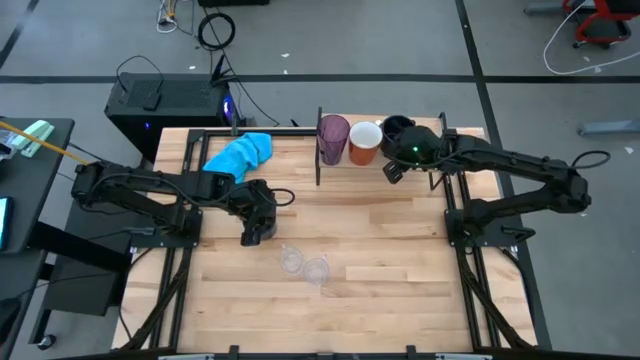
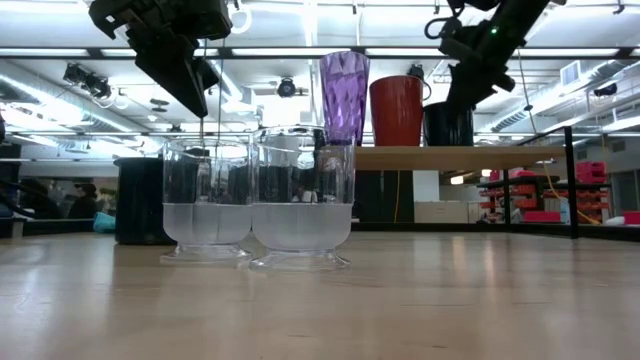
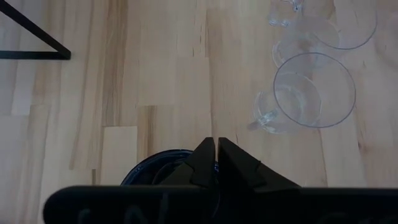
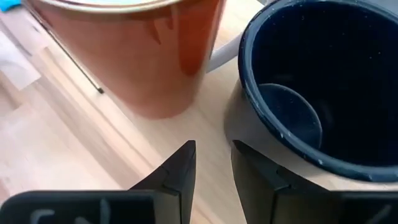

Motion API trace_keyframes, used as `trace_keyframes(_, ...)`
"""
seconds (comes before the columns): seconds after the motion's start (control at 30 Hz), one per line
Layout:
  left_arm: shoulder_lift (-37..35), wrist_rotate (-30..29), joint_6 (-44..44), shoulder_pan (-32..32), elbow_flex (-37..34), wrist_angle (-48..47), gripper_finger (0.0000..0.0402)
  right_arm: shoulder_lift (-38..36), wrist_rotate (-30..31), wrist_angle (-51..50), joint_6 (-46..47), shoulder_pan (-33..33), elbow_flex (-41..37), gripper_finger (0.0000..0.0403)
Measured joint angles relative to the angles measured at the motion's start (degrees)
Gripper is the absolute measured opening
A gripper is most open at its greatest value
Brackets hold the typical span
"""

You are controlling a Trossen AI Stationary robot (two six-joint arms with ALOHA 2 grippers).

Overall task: Stack small to large cups/mugs on shelf
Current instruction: Put the right black mug on the shelf

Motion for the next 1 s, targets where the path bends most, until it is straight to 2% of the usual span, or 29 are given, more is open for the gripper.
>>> trace_keyframes(0.2, 0.0, 0.0, -0.1, 0.0, 0.0, 0.0, 0.0036, 2.4, 2.0, 0.6, -1.5, -1.1, 0.0, 0.0109)
trace_keyframes(0.67, 0.0, 0.0, 0.0, 0.0, 0.0, -0.1, 0.003, 4.1, 2.0, 5.9, -7.8, -6.5, 0.0, 0.0098)
trace_keyframes(0.83, 0.0, 0.0, -0.1, 0.0, 0.0, -0.1, 0.0036, 3.6, -1.6, 4.3, -8.1, -6.9, 0.0, 0.0099)
trace_keyframes(1.0, 0.0, 0.0, 0.0, 0.0, 0.0, -0.2, 0.0029, 3.1, -2.3, 0.5, -7.0, -7.0, 0.0, 0.0099)
